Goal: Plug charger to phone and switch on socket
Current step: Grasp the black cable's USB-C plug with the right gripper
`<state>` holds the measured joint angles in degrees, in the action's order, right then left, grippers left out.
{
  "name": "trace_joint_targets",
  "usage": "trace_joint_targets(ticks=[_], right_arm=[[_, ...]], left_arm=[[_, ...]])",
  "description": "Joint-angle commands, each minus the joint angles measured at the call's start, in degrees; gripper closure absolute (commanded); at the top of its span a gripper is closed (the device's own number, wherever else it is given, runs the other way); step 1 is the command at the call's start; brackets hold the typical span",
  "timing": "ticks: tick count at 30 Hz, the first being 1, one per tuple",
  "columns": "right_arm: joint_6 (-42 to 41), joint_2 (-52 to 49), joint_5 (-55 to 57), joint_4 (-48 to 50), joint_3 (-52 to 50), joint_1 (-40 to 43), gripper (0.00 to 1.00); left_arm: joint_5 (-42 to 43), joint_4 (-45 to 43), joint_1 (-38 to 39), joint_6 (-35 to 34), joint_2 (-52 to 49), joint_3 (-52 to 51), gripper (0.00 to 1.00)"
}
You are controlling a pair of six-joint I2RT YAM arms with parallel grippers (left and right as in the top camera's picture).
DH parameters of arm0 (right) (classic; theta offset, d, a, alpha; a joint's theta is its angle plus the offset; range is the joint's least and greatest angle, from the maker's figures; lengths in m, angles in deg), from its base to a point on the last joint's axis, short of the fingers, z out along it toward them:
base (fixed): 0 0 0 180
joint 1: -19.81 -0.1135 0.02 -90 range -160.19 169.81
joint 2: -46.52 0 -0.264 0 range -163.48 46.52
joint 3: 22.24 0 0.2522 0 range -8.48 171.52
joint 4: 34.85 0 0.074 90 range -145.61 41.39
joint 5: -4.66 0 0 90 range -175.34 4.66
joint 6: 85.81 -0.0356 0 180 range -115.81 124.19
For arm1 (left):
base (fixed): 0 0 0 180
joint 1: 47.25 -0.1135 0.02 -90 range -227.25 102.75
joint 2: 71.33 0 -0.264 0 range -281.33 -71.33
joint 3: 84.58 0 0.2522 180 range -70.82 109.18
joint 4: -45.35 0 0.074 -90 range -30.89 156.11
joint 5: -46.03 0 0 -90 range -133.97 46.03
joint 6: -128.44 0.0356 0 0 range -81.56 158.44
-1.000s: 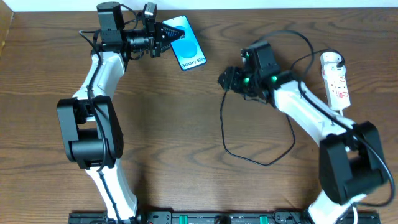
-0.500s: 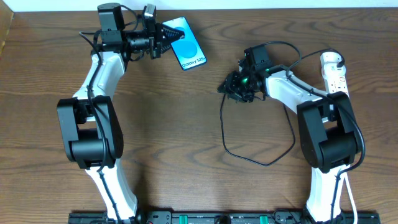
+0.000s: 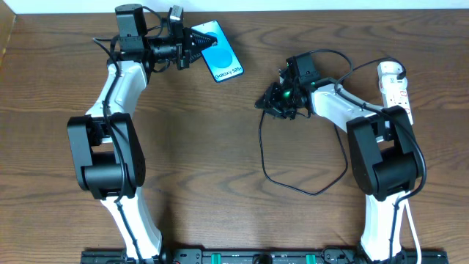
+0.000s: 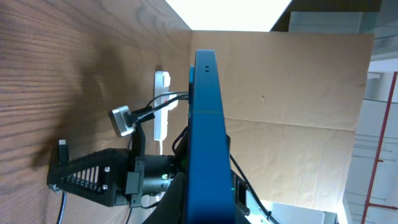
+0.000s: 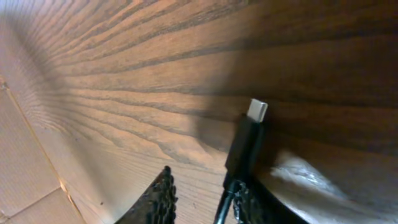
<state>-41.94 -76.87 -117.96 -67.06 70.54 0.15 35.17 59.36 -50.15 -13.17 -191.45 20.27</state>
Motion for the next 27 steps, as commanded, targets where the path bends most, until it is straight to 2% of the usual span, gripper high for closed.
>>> trace_joint_targets(ticks=[1, 3, 4, 12, 16, 23, 27], right_arm=[[0.68, -2.84, 0.96, -0.15, 0.39, -0.26, 0.8], [3.89, -2.86, 0.98, -0.11, 0.42, -0.24, 0.96], [6.95, -2.82, 0.94, -0.11, 0.42, -0.2, 0.99], [17.62, 2.16, -5.4, 0.39, 0.44, 0.52, 0.99], [26.99, 8.76, -14.75, -0.13, 0.44, 1.7, 0.99], [32.04, 13.22, -25.51, -5.84, 0.42, 3.87, 0.99], [34.23, 13.22, -32.44, -7.37, 0.42, 3.74, 0.99]], left_arm=[[1.2, 0.02, -0.04, -0.07, 1.38, -0.11, 0.93], [1.18, 0.02, -0.04, -0.07, 1.38, -0.11, 0.93], [1.16, 0.0, -0.04, -0.07, 1.38, -0.11, 0.93], [1.25, -0.02, -0.04, -0.07, 1.38, -0.11, 0.93], [3.39, -0.09, -0.04, -0.07, 1.38, -0.11, 0.93], [7.06, -2.1, -0.04, -0.39, 1.4, -0.11, 0.93], [8.17, -6.47, -0.02, -4.61, 1.4, -0.11, 0.92]])
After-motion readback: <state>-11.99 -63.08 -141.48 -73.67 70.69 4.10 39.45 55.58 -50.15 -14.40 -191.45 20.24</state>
